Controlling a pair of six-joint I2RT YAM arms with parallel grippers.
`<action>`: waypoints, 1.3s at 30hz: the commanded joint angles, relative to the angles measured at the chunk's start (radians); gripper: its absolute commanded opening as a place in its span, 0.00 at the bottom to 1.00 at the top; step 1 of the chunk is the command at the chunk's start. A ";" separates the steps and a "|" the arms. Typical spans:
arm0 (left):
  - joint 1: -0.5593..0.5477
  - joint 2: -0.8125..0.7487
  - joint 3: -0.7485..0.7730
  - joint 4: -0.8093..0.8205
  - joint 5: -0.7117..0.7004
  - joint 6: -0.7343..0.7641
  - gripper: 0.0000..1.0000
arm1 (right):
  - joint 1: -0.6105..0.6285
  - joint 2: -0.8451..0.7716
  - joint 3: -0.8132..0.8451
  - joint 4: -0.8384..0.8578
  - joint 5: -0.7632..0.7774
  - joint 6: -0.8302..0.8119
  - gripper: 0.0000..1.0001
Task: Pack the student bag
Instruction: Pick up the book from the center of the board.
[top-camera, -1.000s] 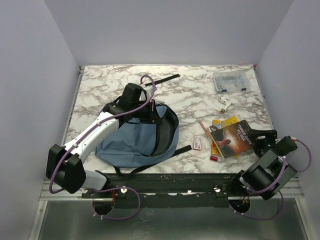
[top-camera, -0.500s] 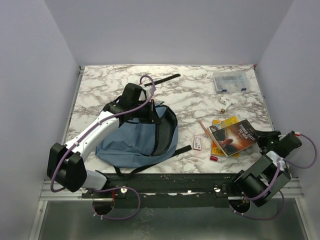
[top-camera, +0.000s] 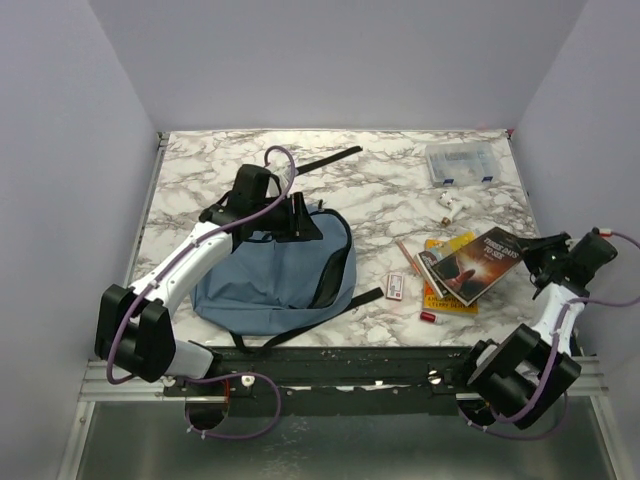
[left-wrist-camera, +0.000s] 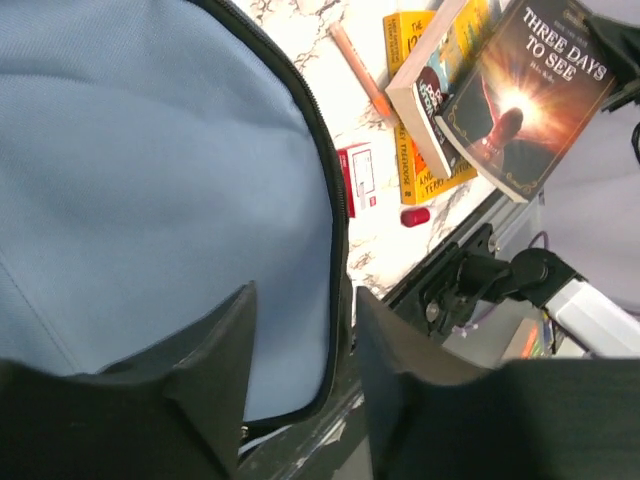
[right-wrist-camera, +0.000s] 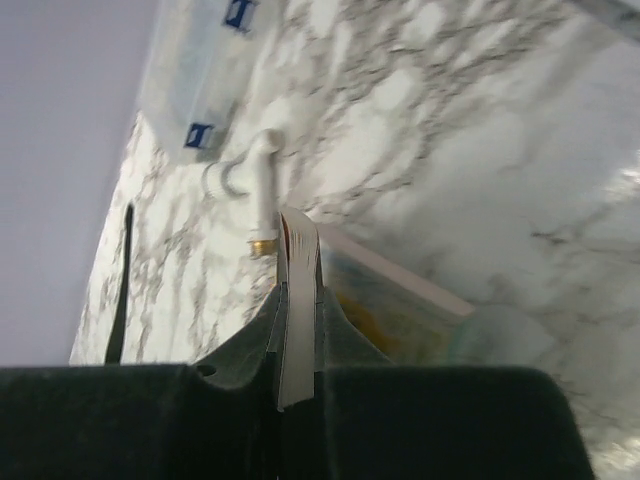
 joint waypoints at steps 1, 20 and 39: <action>0.023 0.012 -0.039 0.106 0.100 -0.037 0.52 | 0.171 -0.016 0.137 -0.064 0.064 0.078 0.00; -0.033 -0.270 -0.399 0.934 -0.200 -0.670 0.88 | 0.948 0.249 0.305 0.563 0.210 0.918 0.00; -0.157 -0.206 -0.448 1.094 -0.397 -0.756 0.60 | 1.153 0.231 0.248 0.694 0.393 1.058 0.00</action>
